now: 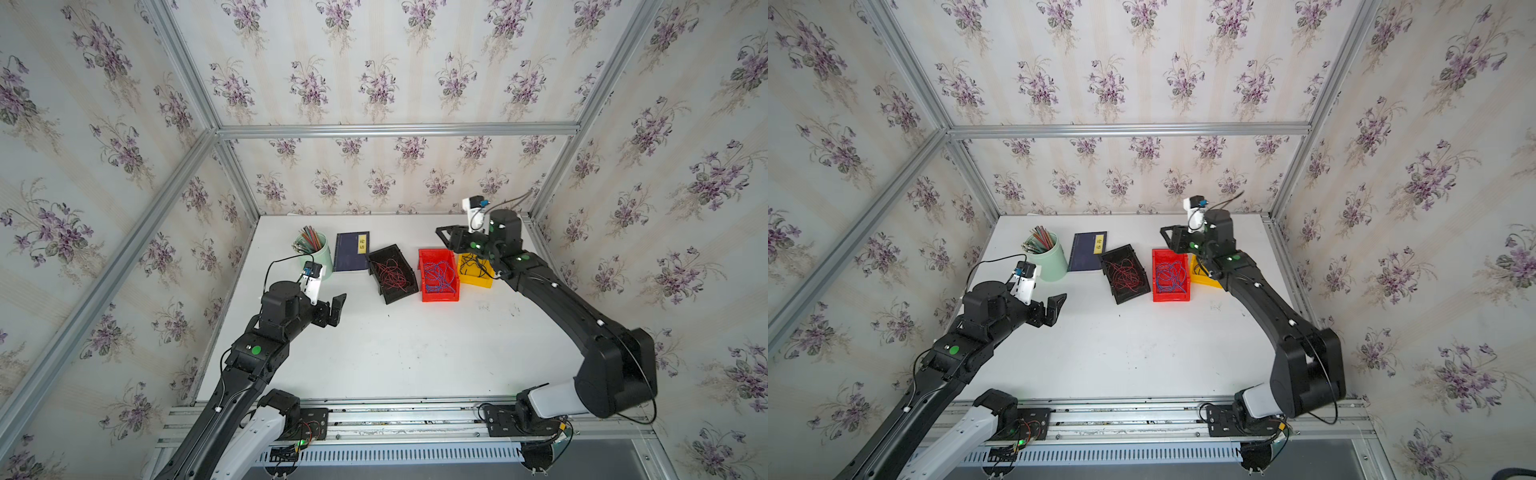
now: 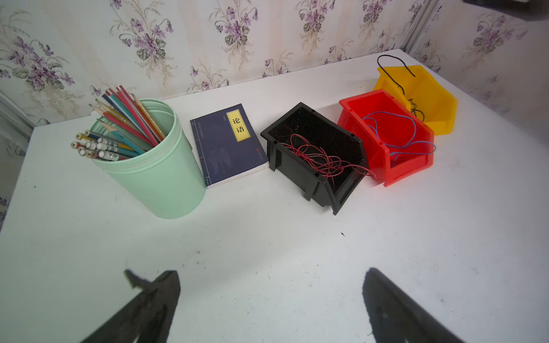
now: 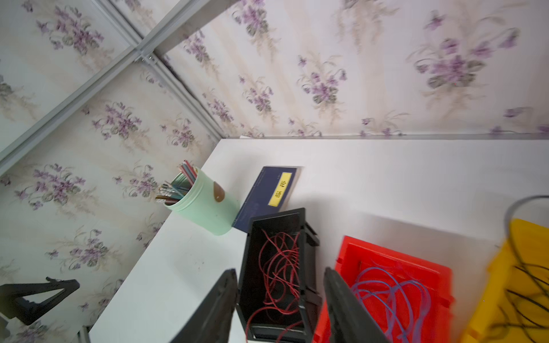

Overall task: Untangle and sort cables by color
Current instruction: Reset both arms

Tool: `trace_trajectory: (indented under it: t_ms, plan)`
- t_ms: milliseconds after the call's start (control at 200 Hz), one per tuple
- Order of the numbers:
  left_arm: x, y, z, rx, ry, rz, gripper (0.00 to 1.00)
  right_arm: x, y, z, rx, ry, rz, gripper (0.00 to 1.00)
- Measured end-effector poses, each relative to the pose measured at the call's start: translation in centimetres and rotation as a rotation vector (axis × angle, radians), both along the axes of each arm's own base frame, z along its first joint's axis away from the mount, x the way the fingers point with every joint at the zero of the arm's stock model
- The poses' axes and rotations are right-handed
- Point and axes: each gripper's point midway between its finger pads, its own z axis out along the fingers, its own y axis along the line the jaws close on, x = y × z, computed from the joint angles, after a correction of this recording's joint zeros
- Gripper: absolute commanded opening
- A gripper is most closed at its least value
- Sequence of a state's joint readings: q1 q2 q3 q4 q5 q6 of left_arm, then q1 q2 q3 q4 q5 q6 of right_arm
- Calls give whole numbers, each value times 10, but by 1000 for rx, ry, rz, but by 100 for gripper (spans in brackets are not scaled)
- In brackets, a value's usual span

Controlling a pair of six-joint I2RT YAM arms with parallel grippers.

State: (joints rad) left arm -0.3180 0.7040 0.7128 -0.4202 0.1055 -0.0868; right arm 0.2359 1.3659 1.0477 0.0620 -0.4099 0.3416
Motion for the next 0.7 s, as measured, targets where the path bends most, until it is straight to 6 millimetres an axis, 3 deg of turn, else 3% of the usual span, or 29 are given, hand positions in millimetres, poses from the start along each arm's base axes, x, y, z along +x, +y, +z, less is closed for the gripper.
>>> trace_trajectory:
  t_ms: [120,310,505,699]
  plan:
    - [1,10,-13,-3,15,70,99,-12,-79,-14,-9,-39,-211,52]
    - [3,30,-38,31,40,181,99,-39,-162,-59,-44,-22,-470,52]
    - [4,47,-55,64,38,258,99,-58,-175,-109,-87,11,-512,52]
    - [6,62,-76,87,60,314,99,-71,-168,-163,-124,-1,-458,51]
